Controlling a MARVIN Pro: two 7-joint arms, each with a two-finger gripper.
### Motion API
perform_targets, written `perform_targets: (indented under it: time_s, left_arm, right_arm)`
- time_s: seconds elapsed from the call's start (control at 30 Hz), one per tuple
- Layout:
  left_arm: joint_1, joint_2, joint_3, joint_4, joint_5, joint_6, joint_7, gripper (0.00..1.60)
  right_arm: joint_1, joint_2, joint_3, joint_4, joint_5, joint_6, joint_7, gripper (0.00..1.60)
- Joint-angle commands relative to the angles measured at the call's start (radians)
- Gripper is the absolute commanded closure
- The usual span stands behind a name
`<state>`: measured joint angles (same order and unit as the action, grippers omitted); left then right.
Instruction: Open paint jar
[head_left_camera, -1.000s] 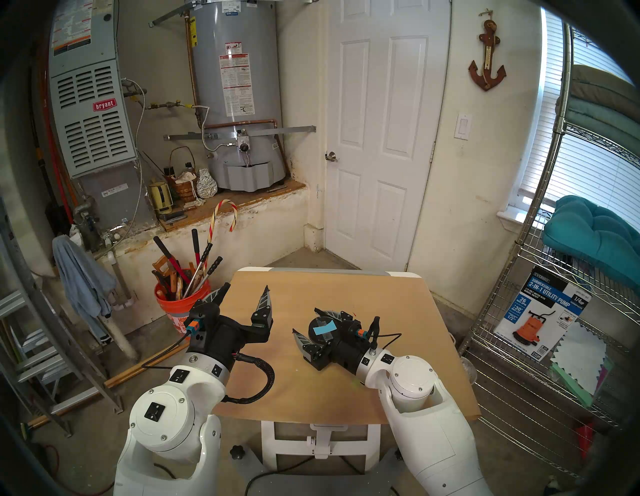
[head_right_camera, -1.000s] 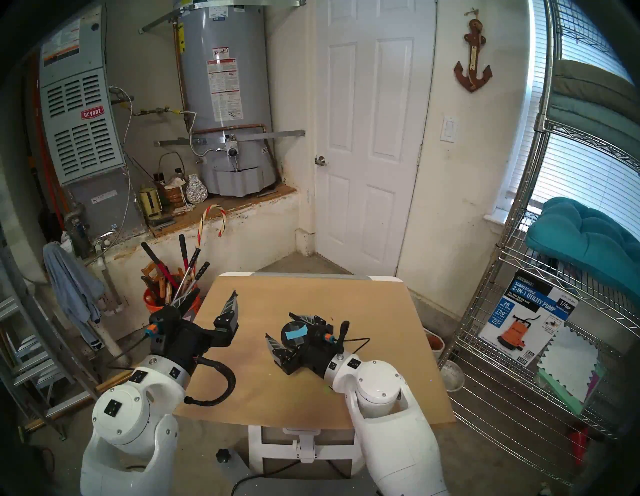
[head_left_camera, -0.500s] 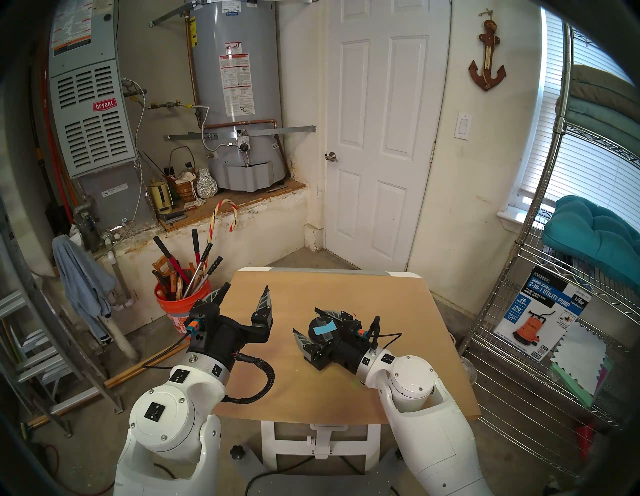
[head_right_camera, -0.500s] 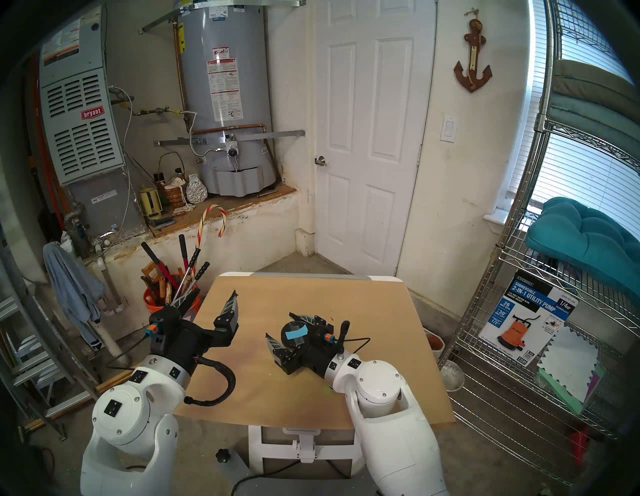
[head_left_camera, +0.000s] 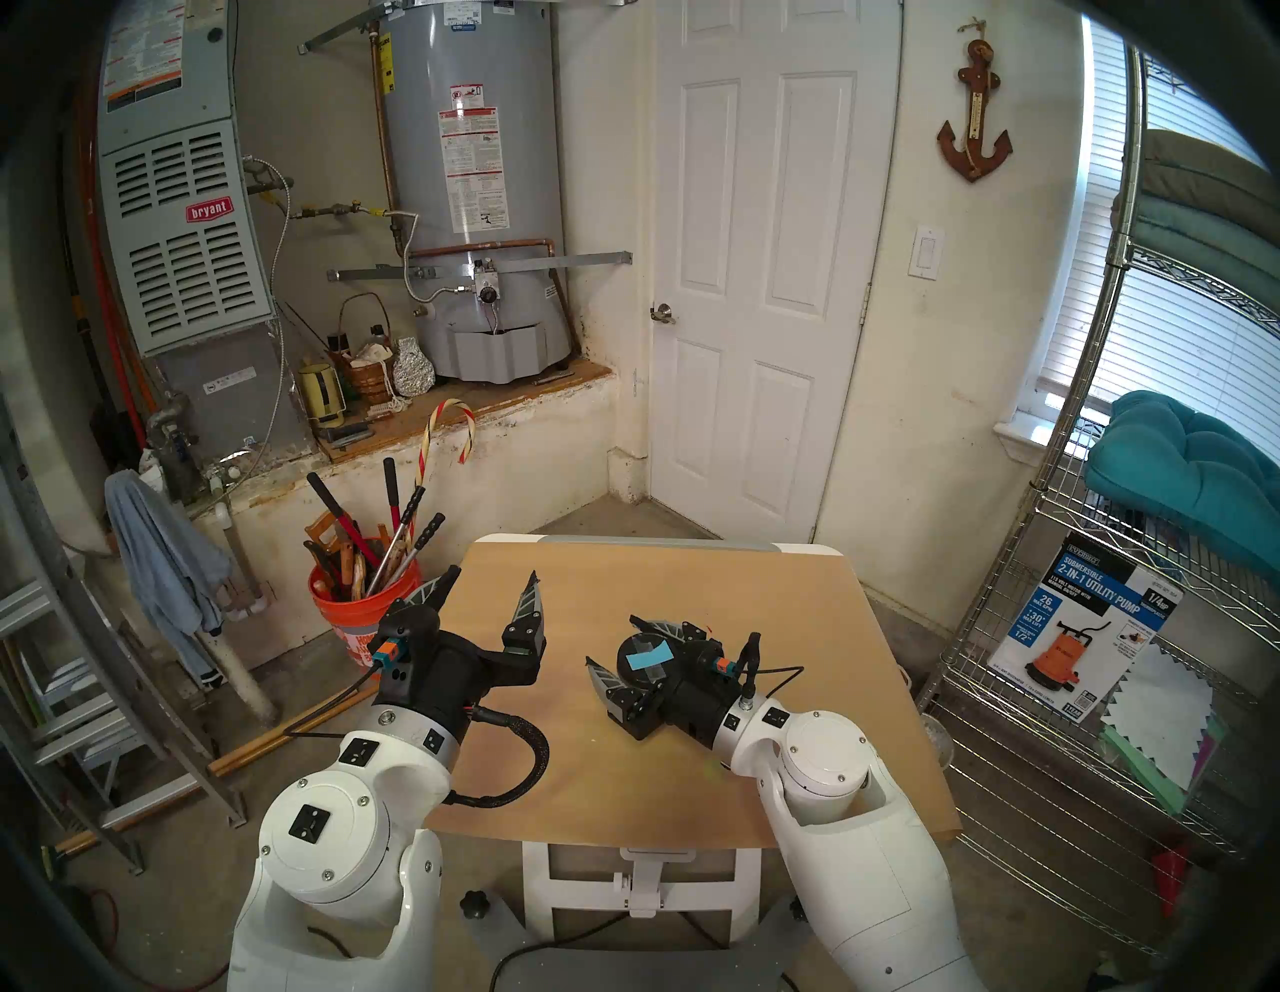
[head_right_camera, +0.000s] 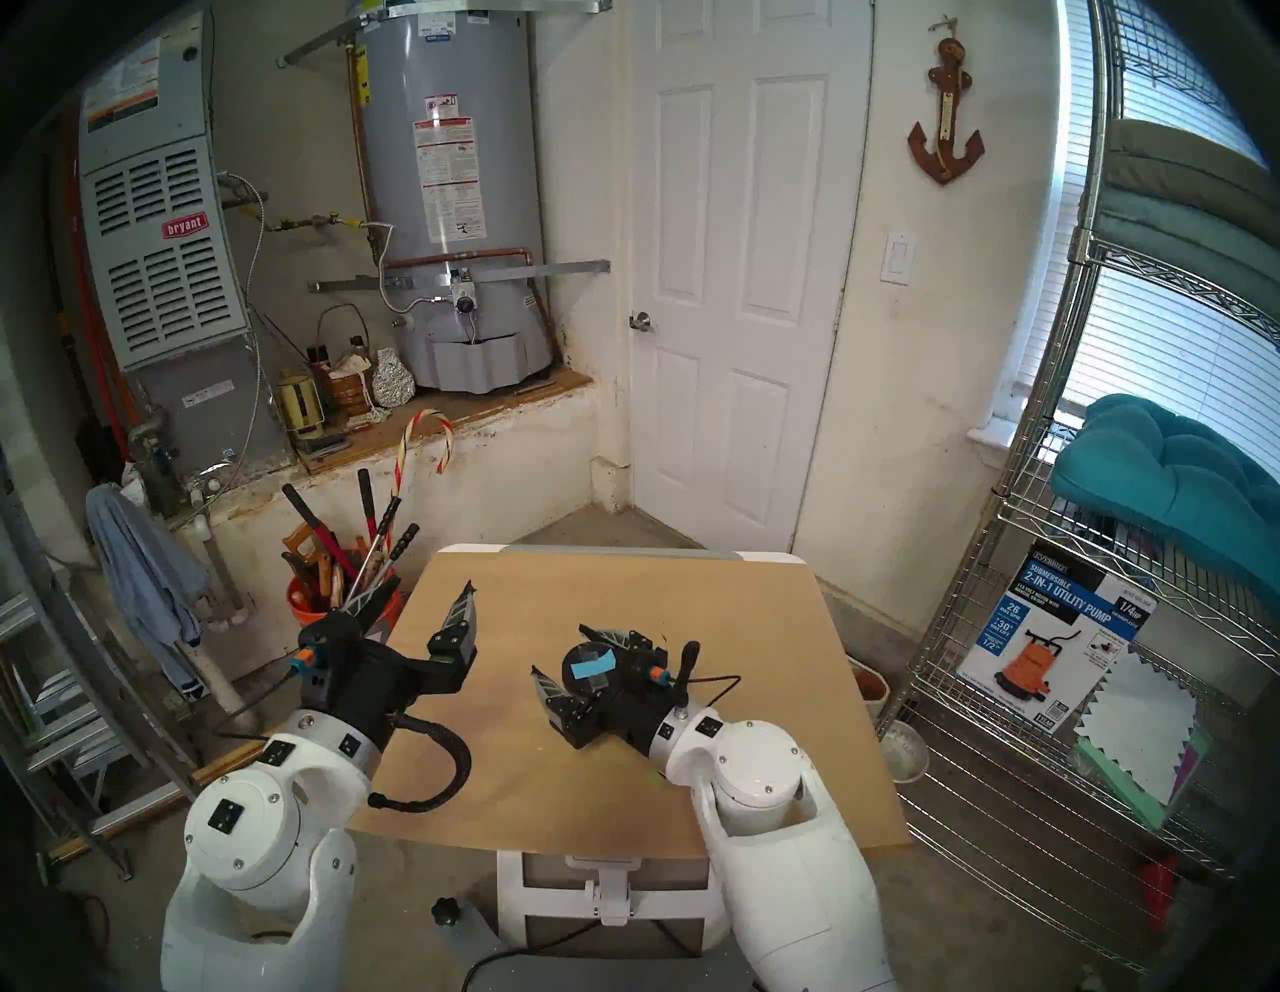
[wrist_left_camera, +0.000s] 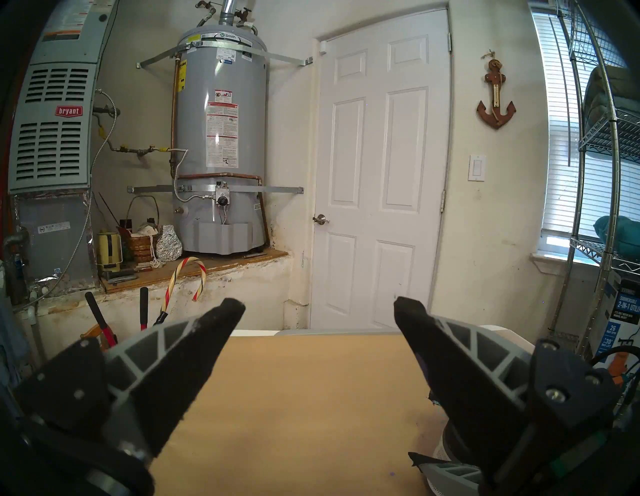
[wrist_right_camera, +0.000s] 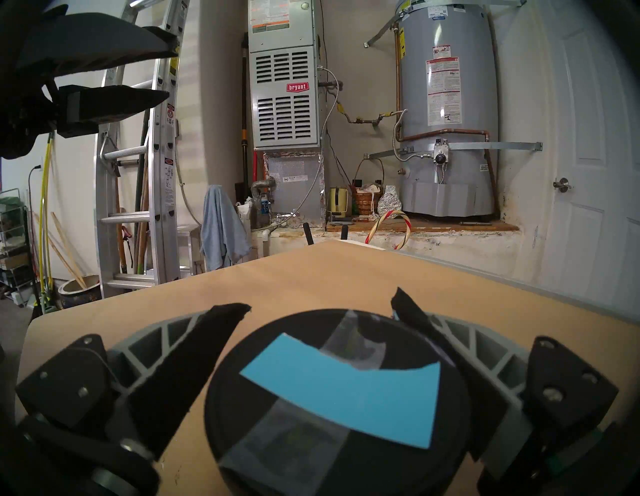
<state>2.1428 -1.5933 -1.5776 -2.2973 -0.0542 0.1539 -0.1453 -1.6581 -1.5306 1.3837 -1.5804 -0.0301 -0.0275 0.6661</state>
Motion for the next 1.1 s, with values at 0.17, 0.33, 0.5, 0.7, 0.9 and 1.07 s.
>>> perform_targets:
  time_s: [0.17, 0.33, 0.5, 0.7, 0.9, 1.07]
  left_arm:
    - [0.001, 0.001, -0.003, -0.021, 0.003, -0.002, 0.001, 0.00]
    - [0.001, 0.001, -0.003, -0.021, 0.003, -0.002, 0.001, 0.00]
    - [0.001, 0.000, -0.003, -0.021, 0.003, -0.002, 0.000, 0.00]
    - [0.001, 0.000, -0.003, -0.021, 0.003, -0.001, 0.000, 0.00]
    - [0.001, 0.000, -0.003, -0.021, 0.003, -0.001, 0.000, 0.00]
    - [0.001, 0.000, -0.003, -0.021, 0.003, -0.002, 0.000, 0.00]
  right_arm:
    - [0.010, -0.010, -0.001, -0.024, 0.005, -0.008, -0.002, 0.00]
    - [0.004, -0.009, -0.003, -0.034, -0.001, -0.006, -0.007, 0.00]
    - [-0.017, 0.006, -0.011, -0.065, -0.007, 0.006, 0.006, 0.00]
    - [-0.042, 0.015, -0.012, -0.087, -0.009, 0.034, 0.012, 0.00]
    - [-0.056, 0.029, -0.011, -0.097, -0.041, 0.010, -0.006, 0.00]
    - [-0.067, 0.040, -0.001, -0.118, -0.076, -0.011, -0.032, 0.00]
